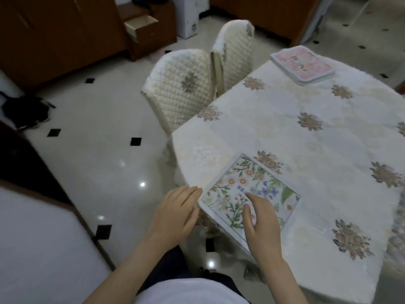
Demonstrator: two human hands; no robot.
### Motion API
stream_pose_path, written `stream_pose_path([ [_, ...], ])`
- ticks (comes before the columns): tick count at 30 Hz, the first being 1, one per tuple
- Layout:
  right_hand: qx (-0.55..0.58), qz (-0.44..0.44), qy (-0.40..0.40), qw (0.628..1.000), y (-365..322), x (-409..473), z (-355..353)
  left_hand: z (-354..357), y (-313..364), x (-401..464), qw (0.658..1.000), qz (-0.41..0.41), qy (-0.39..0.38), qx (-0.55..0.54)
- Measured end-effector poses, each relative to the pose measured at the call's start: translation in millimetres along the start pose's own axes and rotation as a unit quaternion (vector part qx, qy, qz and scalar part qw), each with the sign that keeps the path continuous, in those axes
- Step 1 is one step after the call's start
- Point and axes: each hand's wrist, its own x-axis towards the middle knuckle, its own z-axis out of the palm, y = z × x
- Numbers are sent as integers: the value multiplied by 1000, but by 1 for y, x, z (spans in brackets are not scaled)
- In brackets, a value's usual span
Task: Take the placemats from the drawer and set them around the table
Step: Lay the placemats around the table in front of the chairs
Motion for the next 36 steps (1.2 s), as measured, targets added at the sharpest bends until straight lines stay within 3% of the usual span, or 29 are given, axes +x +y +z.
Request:
stream_pose_path([
  [9, -38, -79, -120, 989, -52, 30, 76, -55, -99, -57, 987, -149, 42, 41],
  [21, -34, -197, -119, 973, -237, 172, 233, -182, -317, -36, 969, -225, 87, 61],
  [29, -24, -191, -122, 974, -308, 257, 301, -205, -419, 23, 963, -257, 78, 25],
  [36, 11, -175, -125, 977, -339, 396, 369, -218, -518, 140, 966, -252, 60, 27],
])
